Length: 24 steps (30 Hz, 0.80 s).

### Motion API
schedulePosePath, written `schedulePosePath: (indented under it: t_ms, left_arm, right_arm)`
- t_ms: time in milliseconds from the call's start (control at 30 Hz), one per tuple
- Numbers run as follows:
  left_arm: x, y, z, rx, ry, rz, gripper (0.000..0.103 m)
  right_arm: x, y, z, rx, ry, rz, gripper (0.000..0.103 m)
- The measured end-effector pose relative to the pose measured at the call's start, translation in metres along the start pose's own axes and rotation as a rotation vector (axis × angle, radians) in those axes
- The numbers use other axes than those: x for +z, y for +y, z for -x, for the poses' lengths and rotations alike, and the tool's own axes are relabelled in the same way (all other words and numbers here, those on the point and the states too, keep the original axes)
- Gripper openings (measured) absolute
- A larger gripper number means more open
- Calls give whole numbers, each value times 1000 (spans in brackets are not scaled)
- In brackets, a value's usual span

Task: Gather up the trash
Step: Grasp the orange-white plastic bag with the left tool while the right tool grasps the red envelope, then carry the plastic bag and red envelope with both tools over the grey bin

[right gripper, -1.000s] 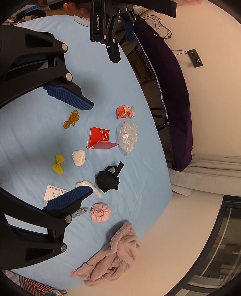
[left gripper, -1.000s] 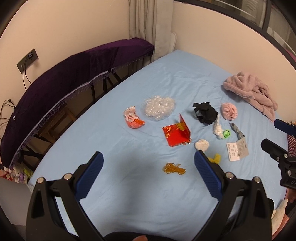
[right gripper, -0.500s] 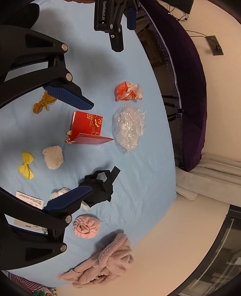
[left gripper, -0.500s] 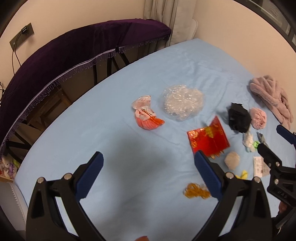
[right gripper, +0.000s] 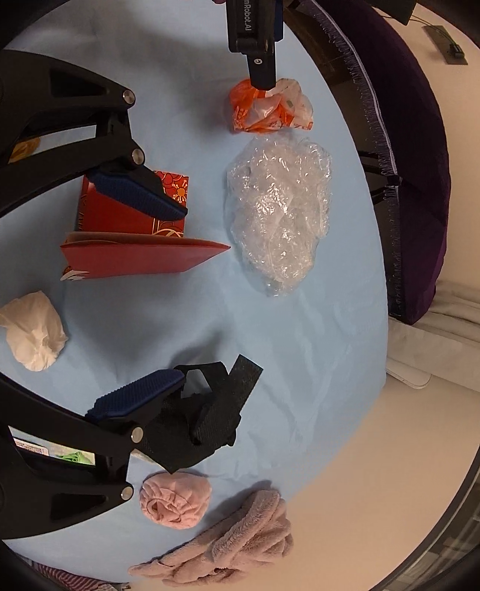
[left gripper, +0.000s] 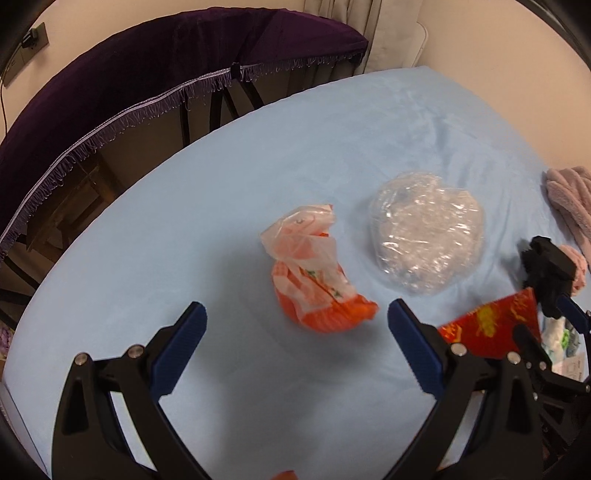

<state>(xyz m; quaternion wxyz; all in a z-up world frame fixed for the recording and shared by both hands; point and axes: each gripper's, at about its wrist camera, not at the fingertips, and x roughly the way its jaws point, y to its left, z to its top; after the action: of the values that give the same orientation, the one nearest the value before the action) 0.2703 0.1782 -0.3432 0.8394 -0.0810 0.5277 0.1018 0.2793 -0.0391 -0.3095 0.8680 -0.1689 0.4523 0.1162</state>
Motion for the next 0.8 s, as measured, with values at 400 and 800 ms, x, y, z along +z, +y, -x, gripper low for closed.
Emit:
schedulePosePath:
  t_ms: [400,800]
  left_arm:
    - [-15,7,-40,-78,64,3,37]
    - [-38,14,1,-62,21,-16,36]
  right_arm:
    - [-11,21,-23,15,53,86,5]
    - [-3,17,-6,53,47,39,0]
